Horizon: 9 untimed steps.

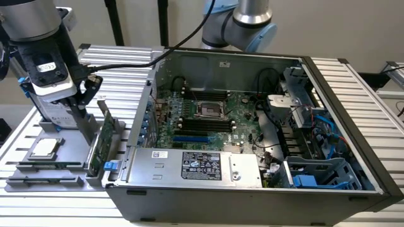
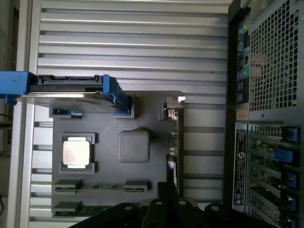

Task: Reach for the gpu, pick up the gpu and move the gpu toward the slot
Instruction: 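Reach for the gpu, then pick up the gpu and move the gpu toward the slot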

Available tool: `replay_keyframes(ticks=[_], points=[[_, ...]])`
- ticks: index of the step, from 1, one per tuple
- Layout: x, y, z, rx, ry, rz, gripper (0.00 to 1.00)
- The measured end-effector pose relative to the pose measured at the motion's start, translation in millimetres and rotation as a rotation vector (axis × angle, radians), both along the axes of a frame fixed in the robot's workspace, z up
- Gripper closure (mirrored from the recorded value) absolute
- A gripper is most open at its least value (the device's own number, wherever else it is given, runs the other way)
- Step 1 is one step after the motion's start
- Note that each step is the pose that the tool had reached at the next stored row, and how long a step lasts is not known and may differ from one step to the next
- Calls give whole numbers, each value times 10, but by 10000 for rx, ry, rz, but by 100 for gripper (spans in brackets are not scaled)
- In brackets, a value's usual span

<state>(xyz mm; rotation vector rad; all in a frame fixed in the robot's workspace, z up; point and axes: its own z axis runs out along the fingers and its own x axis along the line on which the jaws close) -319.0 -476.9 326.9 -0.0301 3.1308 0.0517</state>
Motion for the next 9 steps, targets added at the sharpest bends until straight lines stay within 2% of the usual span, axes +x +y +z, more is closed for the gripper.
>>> replay_keyframes(ticks=[3, 9], points=[[57, -21, -20, -8, -10, 2, 89], [58, -21, -21, -7, -9, 1, 89]])
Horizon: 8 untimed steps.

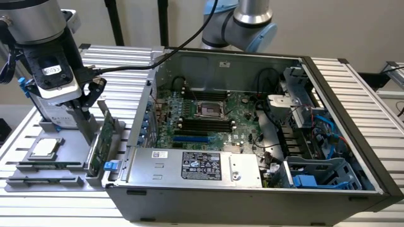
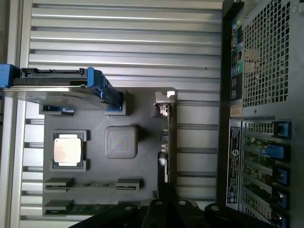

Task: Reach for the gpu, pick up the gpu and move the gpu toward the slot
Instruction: 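Pick up the gpu and move the gpu toward the slot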

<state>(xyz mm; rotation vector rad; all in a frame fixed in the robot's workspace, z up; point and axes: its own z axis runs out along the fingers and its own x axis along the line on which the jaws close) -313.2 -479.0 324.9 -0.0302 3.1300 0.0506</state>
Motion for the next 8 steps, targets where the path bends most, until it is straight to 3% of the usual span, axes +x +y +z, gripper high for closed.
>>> replay_keyframes(ticks=[8], points=[[0, 0, 0, 0, 0, 0, 89]])
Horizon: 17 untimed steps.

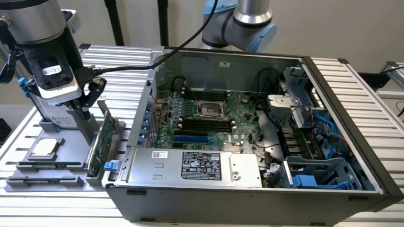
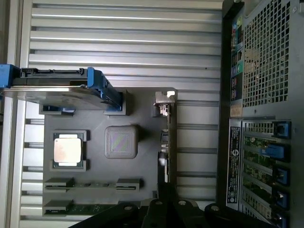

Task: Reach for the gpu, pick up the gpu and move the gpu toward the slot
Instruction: 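Pick up the gpu and move the gpu toward the slot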

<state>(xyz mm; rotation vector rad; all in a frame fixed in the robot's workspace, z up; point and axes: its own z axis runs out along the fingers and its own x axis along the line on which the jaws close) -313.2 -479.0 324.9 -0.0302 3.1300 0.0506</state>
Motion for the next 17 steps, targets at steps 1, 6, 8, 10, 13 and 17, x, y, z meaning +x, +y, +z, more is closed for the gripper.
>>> replay_keyframes(ticks=[1, 6, 8, 10, 13, 17], points=[[0, 0, 0, 0, 0, 0, 88], [-1, 0, 0, -1, -1, 1, 64], [-4, 0, -7, -5, -10, 0, 64], [-21, 0, -48, -10, -56, 0, 52], [-39, -1, -103, -10, -81, 0, 52], [-52, -5, -175, -10, -89, 1, 52]])
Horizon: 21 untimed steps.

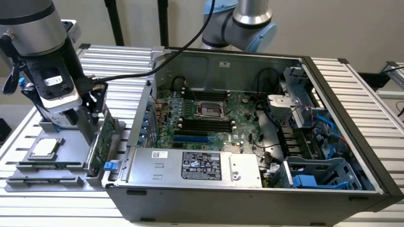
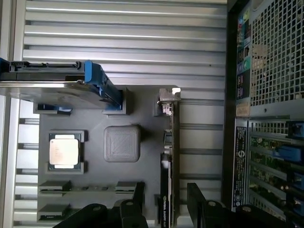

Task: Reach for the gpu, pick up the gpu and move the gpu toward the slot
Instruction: 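Pick up the gpu and move the gpu toward the slot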

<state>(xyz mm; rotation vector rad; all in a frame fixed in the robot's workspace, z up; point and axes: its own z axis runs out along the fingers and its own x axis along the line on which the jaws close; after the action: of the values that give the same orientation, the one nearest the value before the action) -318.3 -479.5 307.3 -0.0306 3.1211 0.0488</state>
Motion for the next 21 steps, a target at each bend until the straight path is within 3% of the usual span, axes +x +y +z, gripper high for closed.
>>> replay_keyframes(ticks=[21], points=[[-1, -52, -383, -1, -27, -1, 52]])
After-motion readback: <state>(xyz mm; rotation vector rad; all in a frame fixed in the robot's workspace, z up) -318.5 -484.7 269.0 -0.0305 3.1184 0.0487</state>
